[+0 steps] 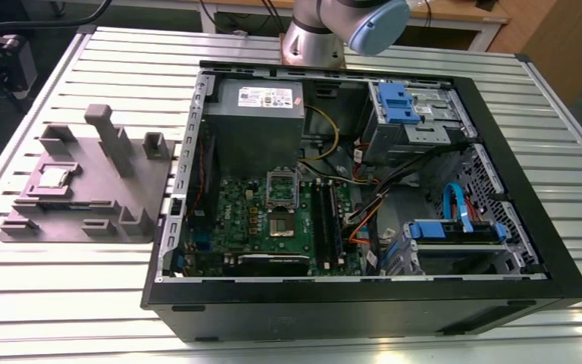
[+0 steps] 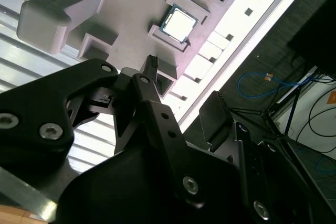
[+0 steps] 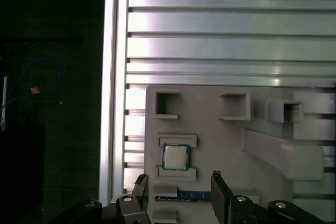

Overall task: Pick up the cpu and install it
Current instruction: 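Pick up the cpu and move it towards the insertion slot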

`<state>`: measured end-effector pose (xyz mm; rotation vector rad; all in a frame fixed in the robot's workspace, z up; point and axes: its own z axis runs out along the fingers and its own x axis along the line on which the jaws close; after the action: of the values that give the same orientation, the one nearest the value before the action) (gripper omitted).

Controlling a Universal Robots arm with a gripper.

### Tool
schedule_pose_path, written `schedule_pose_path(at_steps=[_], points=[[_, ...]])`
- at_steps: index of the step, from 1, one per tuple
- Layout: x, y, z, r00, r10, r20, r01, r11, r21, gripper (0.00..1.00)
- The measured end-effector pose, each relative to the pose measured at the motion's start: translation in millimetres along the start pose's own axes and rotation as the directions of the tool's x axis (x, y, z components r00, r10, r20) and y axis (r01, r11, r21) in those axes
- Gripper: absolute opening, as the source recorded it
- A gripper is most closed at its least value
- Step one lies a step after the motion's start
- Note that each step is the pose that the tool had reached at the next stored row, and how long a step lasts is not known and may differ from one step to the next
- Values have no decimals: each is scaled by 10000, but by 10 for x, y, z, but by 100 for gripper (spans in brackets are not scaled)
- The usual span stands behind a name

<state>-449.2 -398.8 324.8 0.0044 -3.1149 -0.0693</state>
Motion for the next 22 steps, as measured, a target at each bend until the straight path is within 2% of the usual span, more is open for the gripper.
schedule_pose_path(at_steps=[11, 13, 22], points=[[-1, -1, 21, 10000, 0, 1, 0, 10000, 0, 59], [-1, -3, 53, 10000, 0, 1, 0, 10000, 0, 59], [-2, -4, 86, 10000, 0, 1, 0, 10000, -1, 59]])
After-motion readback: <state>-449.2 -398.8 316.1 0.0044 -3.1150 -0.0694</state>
